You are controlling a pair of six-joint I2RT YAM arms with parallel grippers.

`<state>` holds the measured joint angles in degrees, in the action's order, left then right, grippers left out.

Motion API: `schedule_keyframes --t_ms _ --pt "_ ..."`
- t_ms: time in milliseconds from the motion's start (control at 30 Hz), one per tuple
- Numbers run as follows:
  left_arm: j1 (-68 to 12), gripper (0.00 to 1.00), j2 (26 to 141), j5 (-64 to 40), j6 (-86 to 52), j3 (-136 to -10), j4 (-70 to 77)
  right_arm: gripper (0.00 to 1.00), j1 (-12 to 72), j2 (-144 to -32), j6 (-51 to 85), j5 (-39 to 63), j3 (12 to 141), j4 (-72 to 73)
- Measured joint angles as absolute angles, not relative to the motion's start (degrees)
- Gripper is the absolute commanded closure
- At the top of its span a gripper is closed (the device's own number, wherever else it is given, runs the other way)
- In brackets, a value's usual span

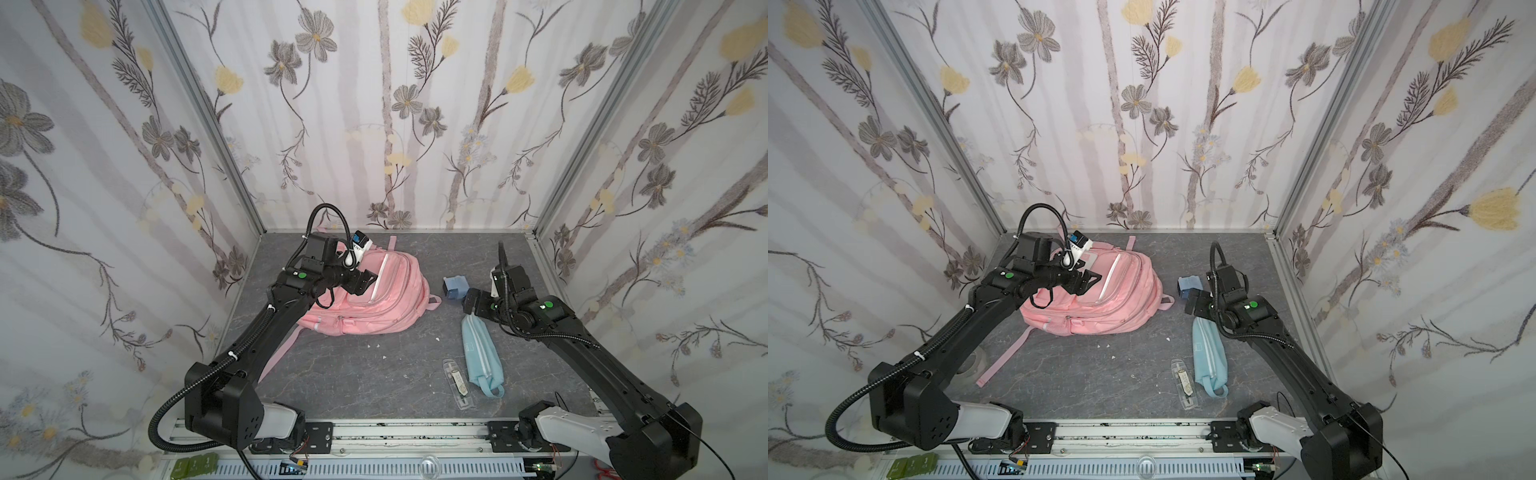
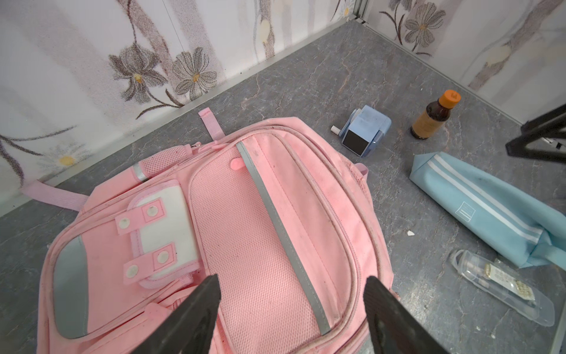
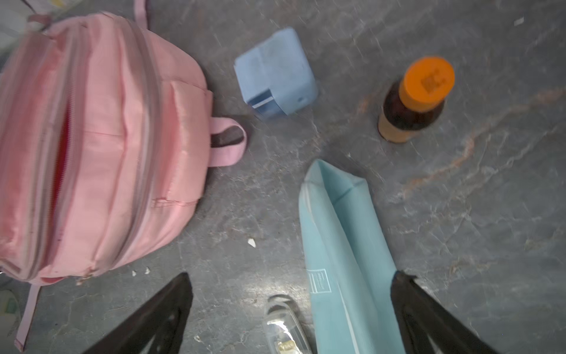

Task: Pack books, pencil case, and school supplies into a backpack
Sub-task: Unzip the student bag at the center of the table, then pick up the pencil pouch from the middle-right of the table.

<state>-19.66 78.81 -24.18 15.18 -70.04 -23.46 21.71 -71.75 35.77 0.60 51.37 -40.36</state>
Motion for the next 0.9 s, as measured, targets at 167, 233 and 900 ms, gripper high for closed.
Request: schedule_keyframes --t_ms 167,233,900 --pt "-20.14 0.27 77.45 -22.06 7.70 -70.06 -22.98 0.18 21.04 -62.63 37.91 3.70 42.78 -38.83" --pt "-20.14 0.27 76.88 -21.34 5.30 -69.93 -22.98 0.23 21.04 -60.86 38.87 3.68 39.99 -38.70" --pt "-21.52 0.32 74.94 -17.56 -11.84 -68.69 -28.25 0.64 20.99 -63.05 38.04 4.32 30.89 -32.10"
